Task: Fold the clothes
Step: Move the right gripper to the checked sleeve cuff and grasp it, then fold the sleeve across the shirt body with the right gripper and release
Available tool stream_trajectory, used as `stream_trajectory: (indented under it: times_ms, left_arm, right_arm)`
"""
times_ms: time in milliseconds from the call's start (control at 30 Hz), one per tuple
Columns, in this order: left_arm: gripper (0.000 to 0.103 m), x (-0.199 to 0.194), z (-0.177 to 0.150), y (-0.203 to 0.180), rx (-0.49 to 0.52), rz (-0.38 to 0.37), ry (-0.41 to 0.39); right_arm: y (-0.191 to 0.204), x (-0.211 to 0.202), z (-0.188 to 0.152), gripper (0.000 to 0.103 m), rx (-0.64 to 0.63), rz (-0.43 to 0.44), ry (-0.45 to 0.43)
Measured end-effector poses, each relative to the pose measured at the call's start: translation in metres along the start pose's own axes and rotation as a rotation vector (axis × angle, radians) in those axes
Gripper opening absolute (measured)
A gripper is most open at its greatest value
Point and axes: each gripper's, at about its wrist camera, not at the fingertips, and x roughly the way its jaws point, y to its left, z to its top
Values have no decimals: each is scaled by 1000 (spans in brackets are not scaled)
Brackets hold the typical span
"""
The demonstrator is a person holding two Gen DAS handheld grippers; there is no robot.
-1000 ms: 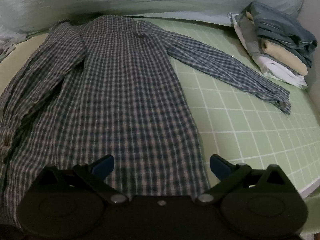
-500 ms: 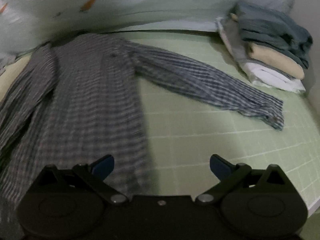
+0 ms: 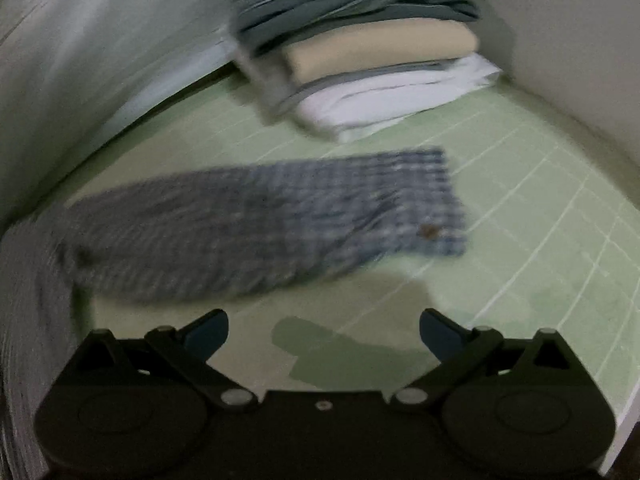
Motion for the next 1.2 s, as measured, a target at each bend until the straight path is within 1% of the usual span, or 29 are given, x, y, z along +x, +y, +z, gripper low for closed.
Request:
stream_trajectory:
  times_ms: [100,167,300,433,533,600,633,667,700,733,767,800,867,1000,1133,1200]
  left_arm:
    - [88,-2,5,-6,30,18,-5]
    - [88,-3,7,-9,46,32,-8]
    - [88,1,10,-6,38,57,-6]
    - [88,7,10,-2,18,72,10]
    - [88,7,11,2,10,80,14]
    - [89,6,12,6,-1,79,15]
    - [89,6,12,8,-7,77,15]
    - [89,7,13,9,-11,75,16]
    - [89,8,14,10,-15,72,18]
    - [89,9,15,11,-16,66,20]
    - [89,10,16,12,-16,60,21]
    - [89,11,17,13,-16,55,22]
    - [89,12,20,14,-13,43,22]
    - [89,20,33,21,-16,16,14]
    - [89,37,60,29,-51,-21,6]
    - [89,47,75,31,-62,-43,4]
  right_arm:
    - [-8,8,15,103,6,-39,-26]
    - [-13,18,24,103,17,-71,-19]
    - [-19,33,30,103,43,-108,-2]
    - [-12,43,33,103,-26,-141,2]
    - [-8,45,36,99,-45,-142,2]
    - [-6,43,37,85,-56,-131,-3]
    - [-4,41,38,81,-62,-122,-5]
    - [-2,40,38,70,-72,-108,-6]
    - [1,38,38,56,-81,-93,-7]
    - [3,36,38,48,-90,-79,-8]
    - [5,34,39,33,-98,-65,-8]
    - [9,32,40,23,-103,-50,-12]
    - [19,23,42,19,-128,-25,-41]
    - [50,-5,50,18,-215,1,-141]
    - [100,-34,51,18,-330,55,-235]
    - [128,-42,45,18,-388,90,-260]
